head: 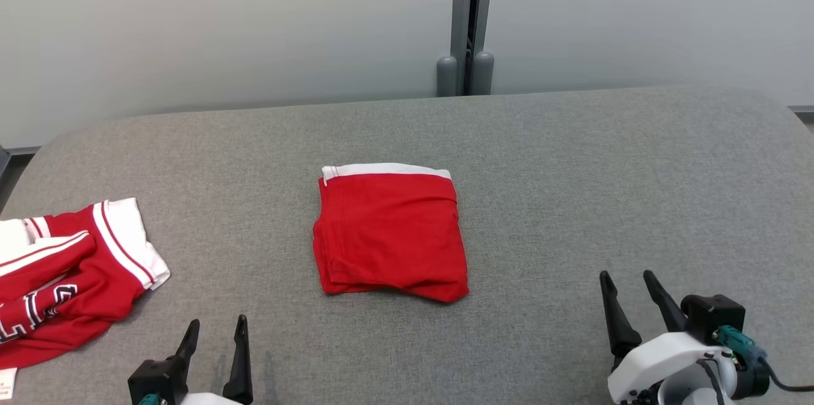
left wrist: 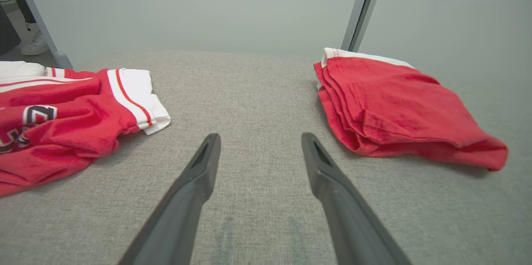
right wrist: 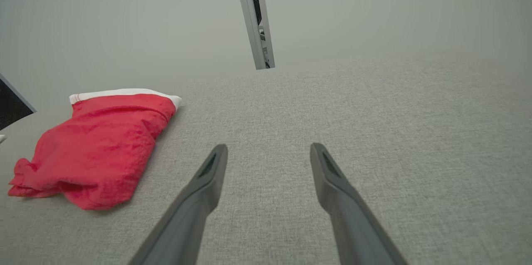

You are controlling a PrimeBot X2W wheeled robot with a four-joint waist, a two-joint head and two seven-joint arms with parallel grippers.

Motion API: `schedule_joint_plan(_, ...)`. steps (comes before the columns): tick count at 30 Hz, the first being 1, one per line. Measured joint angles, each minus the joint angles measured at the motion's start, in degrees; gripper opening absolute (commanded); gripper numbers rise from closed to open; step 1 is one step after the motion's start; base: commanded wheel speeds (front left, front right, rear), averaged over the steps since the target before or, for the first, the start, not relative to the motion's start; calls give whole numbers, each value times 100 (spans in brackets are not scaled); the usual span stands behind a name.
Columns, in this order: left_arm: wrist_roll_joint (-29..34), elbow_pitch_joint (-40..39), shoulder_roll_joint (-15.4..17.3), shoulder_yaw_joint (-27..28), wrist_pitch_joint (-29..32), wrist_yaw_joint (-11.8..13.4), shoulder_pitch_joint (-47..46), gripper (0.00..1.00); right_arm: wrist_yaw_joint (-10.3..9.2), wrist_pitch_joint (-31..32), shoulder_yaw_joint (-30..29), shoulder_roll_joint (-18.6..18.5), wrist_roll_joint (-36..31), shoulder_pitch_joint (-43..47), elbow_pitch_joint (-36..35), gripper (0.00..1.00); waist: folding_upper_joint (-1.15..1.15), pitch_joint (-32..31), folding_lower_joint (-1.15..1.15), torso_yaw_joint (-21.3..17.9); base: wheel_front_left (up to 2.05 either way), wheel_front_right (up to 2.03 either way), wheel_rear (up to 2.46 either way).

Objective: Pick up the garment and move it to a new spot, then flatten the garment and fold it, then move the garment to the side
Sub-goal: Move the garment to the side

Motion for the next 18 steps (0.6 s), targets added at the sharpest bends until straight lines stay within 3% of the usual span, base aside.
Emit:
schedule_joint_plan(10, 30, -142, 1, -157, 0, -11, 41, 100, 0, 0, 236, 2, 91, -30, -3, 100, 0, 143, 0, 125, 0, 0, 0)
schedule_joint_plan(18, -110, -178, -2, -593, 0, -96, -424, 100, 0, 0, 1159, 9, 915, -1262, 627, 100, 0, 769, 0, 645, 0, 0, 0)
